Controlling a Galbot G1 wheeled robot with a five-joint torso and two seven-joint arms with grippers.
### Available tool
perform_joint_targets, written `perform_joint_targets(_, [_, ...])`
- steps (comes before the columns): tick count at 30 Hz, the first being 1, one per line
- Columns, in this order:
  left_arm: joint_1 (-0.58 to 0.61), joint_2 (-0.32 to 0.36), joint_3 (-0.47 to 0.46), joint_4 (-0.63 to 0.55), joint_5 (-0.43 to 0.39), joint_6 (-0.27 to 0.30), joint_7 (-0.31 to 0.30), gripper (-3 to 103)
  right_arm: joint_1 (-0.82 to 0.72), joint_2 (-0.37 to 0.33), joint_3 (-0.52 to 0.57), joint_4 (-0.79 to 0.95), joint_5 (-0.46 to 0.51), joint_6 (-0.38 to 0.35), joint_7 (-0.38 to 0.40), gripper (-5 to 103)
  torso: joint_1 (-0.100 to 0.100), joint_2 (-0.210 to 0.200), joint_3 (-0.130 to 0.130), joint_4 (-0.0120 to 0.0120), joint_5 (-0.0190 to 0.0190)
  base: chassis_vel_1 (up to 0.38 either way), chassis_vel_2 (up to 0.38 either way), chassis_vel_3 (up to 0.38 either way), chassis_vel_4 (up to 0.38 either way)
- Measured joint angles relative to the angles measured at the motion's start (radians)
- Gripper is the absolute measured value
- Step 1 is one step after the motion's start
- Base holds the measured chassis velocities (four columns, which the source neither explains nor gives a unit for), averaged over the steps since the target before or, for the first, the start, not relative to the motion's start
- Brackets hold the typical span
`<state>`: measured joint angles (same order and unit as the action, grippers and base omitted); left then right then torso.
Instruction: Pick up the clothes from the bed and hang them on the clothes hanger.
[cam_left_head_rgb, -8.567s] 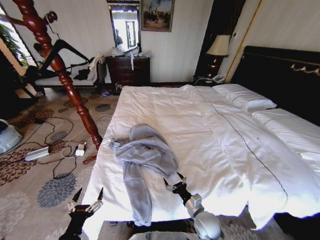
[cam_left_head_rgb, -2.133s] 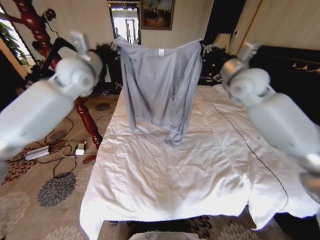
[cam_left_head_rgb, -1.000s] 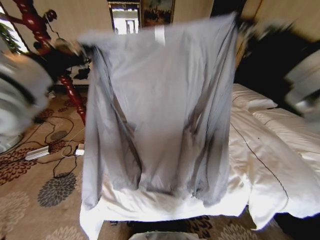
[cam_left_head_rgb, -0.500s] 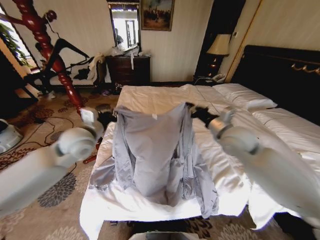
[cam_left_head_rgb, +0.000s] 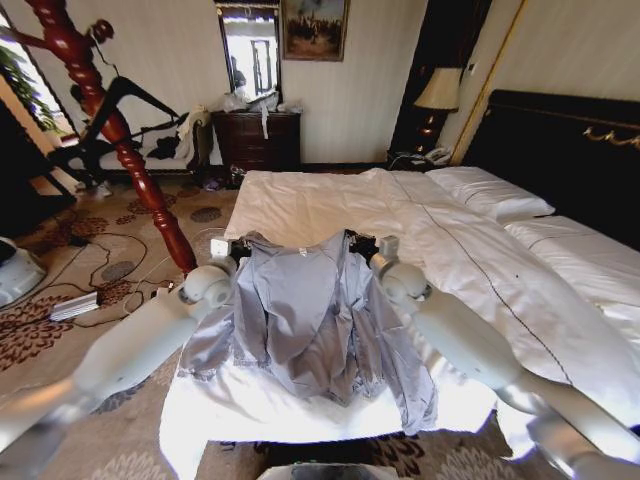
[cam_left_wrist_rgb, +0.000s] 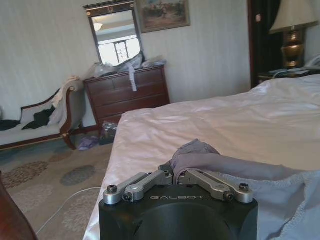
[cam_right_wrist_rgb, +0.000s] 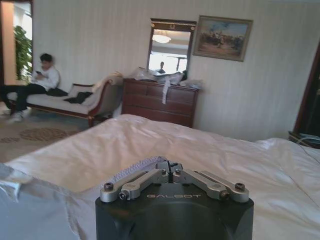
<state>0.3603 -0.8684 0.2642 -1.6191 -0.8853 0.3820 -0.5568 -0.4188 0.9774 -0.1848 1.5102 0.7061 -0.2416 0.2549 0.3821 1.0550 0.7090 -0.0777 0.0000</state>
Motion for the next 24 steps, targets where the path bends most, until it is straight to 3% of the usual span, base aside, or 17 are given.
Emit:
perform_joint_targets(10, [-0.010, -0.138, 0.007, 0.180, 0.085, -0.038, 0.043, 0, -0.017, 0.059, 0.001, -0.135, -0.062, 0.052, -0.019, 0, 0.000, 0.000, 0.000, -0.0002, 0.0001, 0.000, 0.000, 0.000, 0.000])
perform_joint_targets(15, [-0.020, -0.172, 0.002, 0.264, 0.109, -0.041, 0.055, 0, -0.004, 0.094, 0.001, -0.193, -0.080, 0.061, -0.026, 0, 0.000, 0.000, 0.000, -0.0002, -0.0001, 0.000, 0.000, 0.000, 0.000])
perform_joint_targets(22, [-0.019, -0.177, 0.017, 0.278, 0.093, -0.009, 0.088, -3, -0.009, 0.123, -0.001, -0.237, -0.088, 0.061, -0.029, 0, 0.000, 0.000, 0.000, 0.0001, -0.0001, 0.000, 0.000, 0.000, 0.000])
perform_joint_targets(23, [-0.017, -0.172, 0.025, 0.268, 0.071, 0.011, 0.093, 1, -0.014, 0.123, -0.002, -0.241, -0.089, 0.061, -0.032, 11, 0.000, 0.000, 0.000, -0.0003, -0.0002, 0.000, 0.000, 0.000, 0.000])
perform_joint_targets(24, [-0.016, -0.168, 0.031, 0.262, 0.056, 0.023, 0.099, 7, -0.017, 0.124, -0.002, -0.245, -0.091, 0.062, -0.035, 11, 0.000, 0.000, 0.000, -0.0004, 0.0000, 0.000, 0.000, 0.000, 0.000])
